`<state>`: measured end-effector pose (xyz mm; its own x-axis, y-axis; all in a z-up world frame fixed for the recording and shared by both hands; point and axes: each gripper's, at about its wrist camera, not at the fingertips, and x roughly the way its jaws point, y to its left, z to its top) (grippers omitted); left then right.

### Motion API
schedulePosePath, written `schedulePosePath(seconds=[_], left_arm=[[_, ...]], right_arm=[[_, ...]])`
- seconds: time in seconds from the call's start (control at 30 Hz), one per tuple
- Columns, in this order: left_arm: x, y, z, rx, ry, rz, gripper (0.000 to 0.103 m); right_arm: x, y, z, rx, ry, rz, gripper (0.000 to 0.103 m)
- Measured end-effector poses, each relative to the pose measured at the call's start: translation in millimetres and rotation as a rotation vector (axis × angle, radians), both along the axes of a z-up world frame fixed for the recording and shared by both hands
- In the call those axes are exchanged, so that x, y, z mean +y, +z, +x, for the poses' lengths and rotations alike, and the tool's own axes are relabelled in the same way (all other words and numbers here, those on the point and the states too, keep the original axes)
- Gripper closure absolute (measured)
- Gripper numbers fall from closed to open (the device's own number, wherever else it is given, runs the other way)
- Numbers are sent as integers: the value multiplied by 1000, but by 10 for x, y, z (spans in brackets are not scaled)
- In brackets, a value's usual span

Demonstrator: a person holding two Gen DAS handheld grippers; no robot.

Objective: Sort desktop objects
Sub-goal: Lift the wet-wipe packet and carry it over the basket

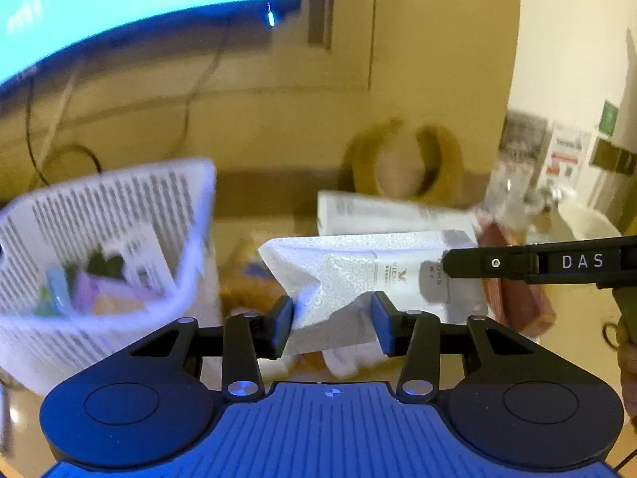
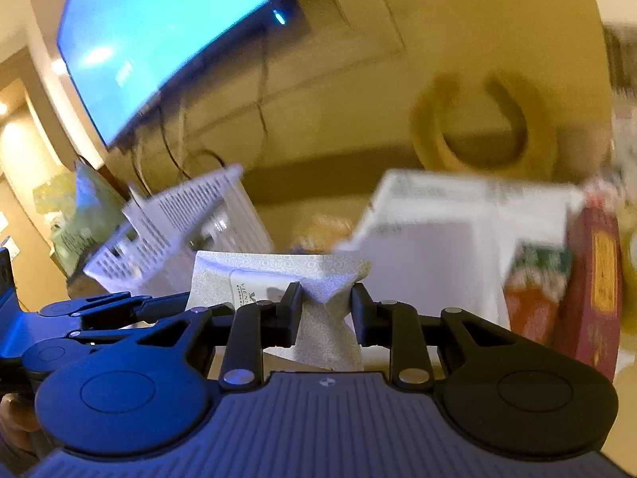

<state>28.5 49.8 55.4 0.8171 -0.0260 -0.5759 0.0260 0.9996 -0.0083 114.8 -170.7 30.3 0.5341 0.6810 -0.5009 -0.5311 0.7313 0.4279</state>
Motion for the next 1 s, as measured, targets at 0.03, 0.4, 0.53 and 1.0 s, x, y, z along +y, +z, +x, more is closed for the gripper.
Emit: schedulePosePath(seconds=[0.03, 0.4, 0.53, 1.0], left_arm=[[29, 83, -7, -19, 6, 8, 60], [683, 644, -71, -120, 129, 94, 59], [1062, 677, -111, -119, 184, 105, 58], [2144, 499, -45, -48, 299, 92, 58]], right_arm=[[30, 82, 10, -17, 3, 8, 73], [845, 643, 132, -130, 89, 58, 73], [1265, 666, 197, -121, 130, 63, 73], [2444, 532, 241, -71, 219, -20, 73]])
